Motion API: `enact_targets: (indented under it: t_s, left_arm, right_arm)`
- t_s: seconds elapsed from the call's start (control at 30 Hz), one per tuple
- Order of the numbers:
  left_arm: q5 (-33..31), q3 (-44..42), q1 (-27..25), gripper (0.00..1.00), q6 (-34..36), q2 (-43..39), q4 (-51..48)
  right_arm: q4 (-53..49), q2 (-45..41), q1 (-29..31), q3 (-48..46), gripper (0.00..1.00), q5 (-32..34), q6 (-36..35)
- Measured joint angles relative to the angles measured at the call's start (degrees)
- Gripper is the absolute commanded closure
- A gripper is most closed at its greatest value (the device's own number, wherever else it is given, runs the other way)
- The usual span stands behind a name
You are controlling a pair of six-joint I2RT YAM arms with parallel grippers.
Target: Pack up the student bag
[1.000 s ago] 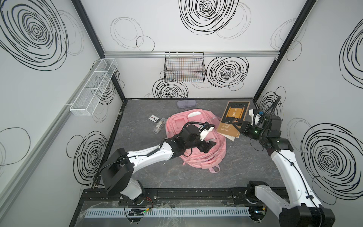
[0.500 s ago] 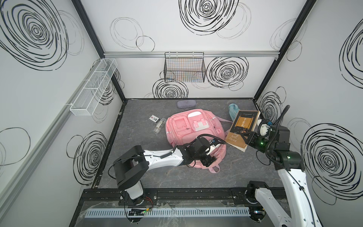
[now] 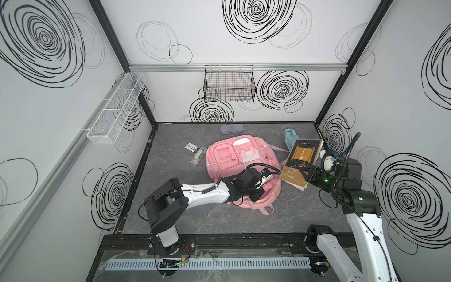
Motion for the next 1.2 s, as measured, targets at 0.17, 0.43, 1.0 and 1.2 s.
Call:
enact_targets:
  t_s: [0.17, 0.43, 1.0, 1.2]
  left_arm:
    - [-7.37, -0.28, 1.36, 1.0, -3.1, -9.77, 0.68]
    - [-19.39, -0.07, 1.99, 1.0, -3.58, -14.51, 4.09]
    - [-20.96, 0.26, -0.35, 1.0, -1.33, -10.6, 9.03]
    - [-18.97, 0.74, -1.55, 1.0, -0.79, -10.62, 9.09]
  right_arm:
    - [-0.28, -0.83, 0.52, -0.57, 1.0, -1.77, 0.24]
    - [0.24, -1.03, 1.66, -5.4, 1.0, -7.15, 1.36]
    - [25.57, -0.66, 15.17, -26.05, 1.0, -21.38, 22.03]
    - [40.46, 11.21, 18.32, -26.08, 1.0, -21.94, 26.32]
